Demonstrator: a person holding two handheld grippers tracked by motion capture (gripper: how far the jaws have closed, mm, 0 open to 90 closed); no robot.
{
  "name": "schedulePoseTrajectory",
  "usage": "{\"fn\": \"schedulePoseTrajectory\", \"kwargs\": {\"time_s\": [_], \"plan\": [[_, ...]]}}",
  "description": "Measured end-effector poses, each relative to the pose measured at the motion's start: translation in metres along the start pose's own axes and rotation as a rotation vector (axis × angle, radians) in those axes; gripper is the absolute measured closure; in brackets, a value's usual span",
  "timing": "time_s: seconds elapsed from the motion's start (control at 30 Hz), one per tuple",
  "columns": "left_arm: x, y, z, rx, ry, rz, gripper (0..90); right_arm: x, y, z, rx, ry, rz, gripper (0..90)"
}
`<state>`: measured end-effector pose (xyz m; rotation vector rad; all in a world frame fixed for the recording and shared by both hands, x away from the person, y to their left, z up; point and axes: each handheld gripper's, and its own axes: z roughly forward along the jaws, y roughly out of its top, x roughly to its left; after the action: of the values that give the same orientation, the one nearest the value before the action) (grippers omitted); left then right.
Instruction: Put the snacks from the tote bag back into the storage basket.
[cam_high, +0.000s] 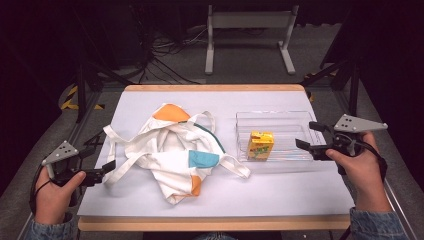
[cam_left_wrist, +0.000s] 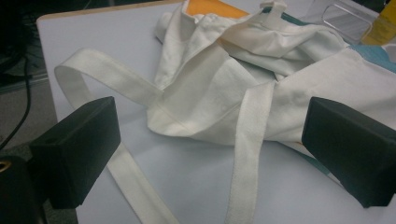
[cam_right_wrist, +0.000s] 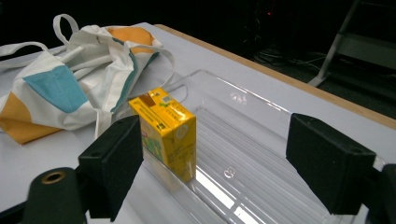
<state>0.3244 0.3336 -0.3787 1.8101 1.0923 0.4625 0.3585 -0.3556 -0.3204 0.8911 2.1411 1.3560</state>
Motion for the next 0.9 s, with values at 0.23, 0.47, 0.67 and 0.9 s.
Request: {"fn": "schedulePoseTrajectory", "kwargs": {"time_s": [0.23,0.47,0.67,0.9], "plan": [[0.001,-0.013,-0.002,-0.024,-0.01,-0.025,5.2,0.001,-0.028,-0.008,-0.03,-0.014,0.035,19.3],[-0.001,-0.021,0.001,-0.013,-0.012,-0.036,5.4,0.004,-0.05,-0.007,-0.033,-0.017,0.031,19.4],[-0.001,-0.024,0.003,-0.061,0.006,-0.056,5.2,0.008,-0.074,-0.005,-0.046,-0.019,0.043,20.5],[0.0,-0.026,0.007,-0.05,-0.008,-0.051,5.0,0.008,-0.089,-0.001,0.009,-0.027,0.047,20.1]]}}
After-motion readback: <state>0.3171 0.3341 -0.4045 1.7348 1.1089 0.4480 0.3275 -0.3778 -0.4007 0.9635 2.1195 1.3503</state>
